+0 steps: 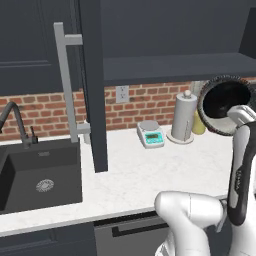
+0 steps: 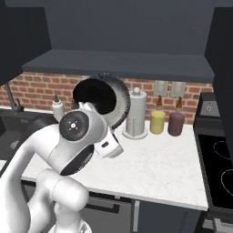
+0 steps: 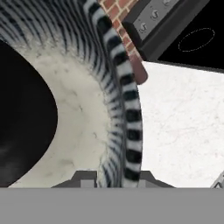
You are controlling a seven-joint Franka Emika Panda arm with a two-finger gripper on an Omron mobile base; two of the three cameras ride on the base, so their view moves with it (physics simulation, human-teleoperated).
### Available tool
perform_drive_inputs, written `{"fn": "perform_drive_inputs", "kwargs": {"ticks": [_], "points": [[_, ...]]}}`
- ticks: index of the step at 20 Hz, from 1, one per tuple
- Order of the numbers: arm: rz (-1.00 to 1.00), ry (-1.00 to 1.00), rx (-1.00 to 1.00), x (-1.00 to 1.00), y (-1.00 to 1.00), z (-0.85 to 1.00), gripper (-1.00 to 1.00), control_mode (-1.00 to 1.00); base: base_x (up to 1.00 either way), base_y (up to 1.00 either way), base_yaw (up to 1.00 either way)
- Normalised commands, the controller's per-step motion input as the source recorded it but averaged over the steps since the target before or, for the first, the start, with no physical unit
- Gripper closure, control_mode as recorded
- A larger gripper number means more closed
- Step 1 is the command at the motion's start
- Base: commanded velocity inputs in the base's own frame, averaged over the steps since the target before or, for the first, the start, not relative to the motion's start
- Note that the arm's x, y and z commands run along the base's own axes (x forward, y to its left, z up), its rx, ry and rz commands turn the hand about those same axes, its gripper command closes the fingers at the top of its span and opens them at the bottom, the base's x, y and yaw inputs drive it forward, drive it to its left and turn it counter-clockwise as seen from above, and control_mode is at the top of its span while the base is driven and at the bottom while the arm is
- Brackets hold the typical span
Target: Pick up the bowls on the counter and stack them on top of one another in the open cabinet. Place the smaller bowl on top of the larger bowl.
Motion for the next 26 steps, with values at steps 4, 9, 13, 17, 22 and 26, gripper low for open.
{"fn": "perform_drive_inputs", "kwargs": {"ticks": [4,9,13,17,22,26], "points": [[0.05,-0.07,0.0,0.12,0.02,1.0,1.0,-1.0,0.0,0.0,0.0],[0.0,0.0,0.0,0.56,0.0,1.0,1.0,-1.0,0.0,0.0,0.0],[0.0,0.11,-0.01,0.95,0.22,0.61,1.0,-1.0,0.0,0.0,0.0],[0.0,0.15,-0.01,0.97,0.17,0.22,1.0,-1.0,0.0,0.0,0.0],[0.0,0.09,-0.05,1.0,0.22,0.0,1.0,-1.0,0.0,0.0,0.0],[-0.01,0.05,-0.06,1.0,0.2,0.0,1.0,-1.0,0.0,0.0,0.0]]}}
